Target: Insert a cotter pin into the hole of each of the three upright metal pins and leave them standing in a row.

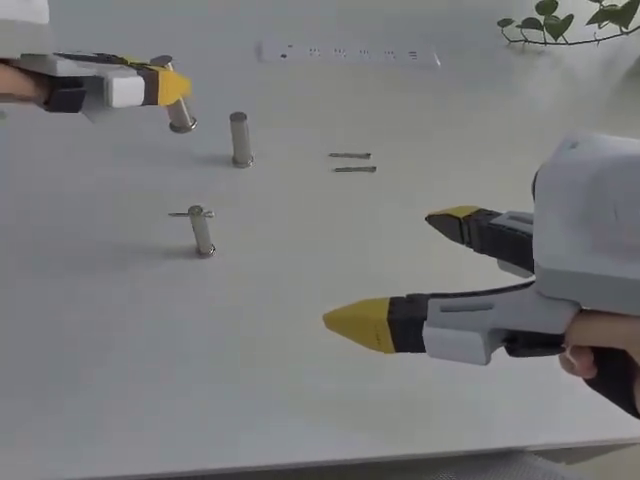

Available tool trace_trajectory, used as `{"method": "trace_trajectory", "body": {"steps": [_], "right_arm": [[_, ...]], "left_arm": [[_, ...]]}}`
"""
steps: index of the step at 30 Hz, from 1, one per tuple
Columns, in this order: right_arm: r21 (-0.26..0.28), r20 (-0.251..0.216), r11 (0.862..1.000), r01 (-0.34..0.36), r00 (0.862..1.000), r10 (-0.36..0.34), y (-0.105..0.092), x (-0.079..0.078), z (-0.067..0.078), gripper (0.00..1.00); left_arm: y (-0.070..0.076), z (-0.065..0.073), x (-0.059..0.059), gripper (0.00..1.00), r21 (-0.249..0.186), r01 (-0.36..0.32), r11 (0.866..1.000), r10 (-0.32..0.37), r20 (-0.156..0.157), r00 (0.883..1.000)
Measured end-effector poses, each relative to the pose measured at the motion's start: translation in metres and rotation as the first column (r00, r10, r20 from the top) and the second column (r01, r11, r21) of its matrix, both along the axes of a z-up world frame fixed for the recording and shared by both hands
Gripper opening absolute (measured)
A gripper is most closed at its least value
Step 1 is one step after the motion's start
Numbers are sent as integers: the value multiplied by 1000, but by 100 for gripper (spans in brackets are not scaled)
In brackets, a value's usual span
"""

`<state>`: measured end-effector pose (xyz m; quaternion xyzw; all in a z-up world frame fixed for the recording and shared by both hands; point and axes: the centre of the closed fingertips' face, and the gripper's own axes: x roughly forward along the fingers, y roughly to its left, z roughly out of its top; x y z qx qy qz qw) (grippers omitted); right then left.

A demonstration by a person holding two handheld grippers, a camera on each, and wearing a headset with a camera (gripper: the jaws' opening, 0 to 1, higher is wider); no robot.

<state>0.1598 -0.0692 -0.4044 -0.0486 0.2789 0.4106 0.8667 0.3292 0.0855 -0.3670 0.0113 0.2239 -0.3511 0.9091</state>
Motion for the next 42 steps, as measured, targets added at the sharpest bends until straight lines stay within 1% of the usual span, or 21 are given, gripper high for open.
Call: {"method": "trace_trajectory", "body": {"steps": [4,5,8,11,14,17,21,23,27,30,31,32,33,35,36,37,39,40,41,42], "right_arm": [[2,4,1000,-3,1000,3,-2,0,1,90],[3,7,1000,-3,1000,3,-2,0,2,90],[5,11,1000,-3,1000,3,-3,0,4,90],[12,14,1000,0,1000,0,-3,1,5,90],[13,17,1000,5,1000,-6,-6,2,6,90],[16,18,1000,12,1000,-12,-8,3,6,89],[15,16,1000,19,1000,-19,-11,4,5,89],[17,14,1000,22,1000,-22,-12,4,5,89],[14,13,1000,22,1000,-22,-14,4,4,89],[13,12,1000,20,1000,-20,-14,4,3,89],[13,11,1000,19,1000,-19,-14,4,3,89],[14,11,1000,19,1000,-19,-14,4,3,89],[12,10,1000,17,1000,-17,-14,4,3,89],[10,10,1000,16,1000,-16,-14,4,3,89],[10,10,1000,15,1000,-15,-14,4,3,89],[10,9,1000,15,1000,-15,-14,4,2,89],[7,6,1000,13,1000,-13,-14,4,1,88],[5,4,1000,12,1000,-12,-14,3,1,88],[2,2,1000,10,1000,-10,-14,3,0,88],[2,1,1000,10,1000,-10,-14,2,-1,88]], "left_arm": [[-15,4,-13,9,-3,29,1000,-29,6,1000],[-20,7,-18,9,-6,40,999,-39,10,999],[-31,13,-24,9,-17,54,998,-54,21,998],[-42,20,-33,9,-35,76,997,-75,22,997],[-52,25,-44,9,-37,97,995,-96,30,995],[-60,27,-52,9,-36,114,993,-113,41,993],[-67,28,-61,9,-37,130,991,-129,40,991],[-72,27,-67,9,-37,143,989,-142,33,989],[-81,23,-79,9,-33,169,985,-168,30,985],[-88,18,-86,9,-19,194,981,-193,42,980],[-90,14,-90,9,-16,205,979,-204,31,978],[-92,12,-93,9,-24,207,978,-207,9,978],[-94,10,-96,9,-30,210,977,-210,1,978],[-97,2,-99,9,-21,221,975,-221,5,975],[-99,2,-103,9,-17,223,975,-223,4,975],[-101,1,-109,9,-10,229,973,-229,2,973],[-103,-6,-114,9,-11,235,972,-235,-13,972],[-107,-9,-119,9,-12,237,971,-237,-27,971],[-108,-11,-120,9,-14,237,971,-237,-37,971],[-109,-17,-125,9,-15,238,971,-238,-71,969]]}}
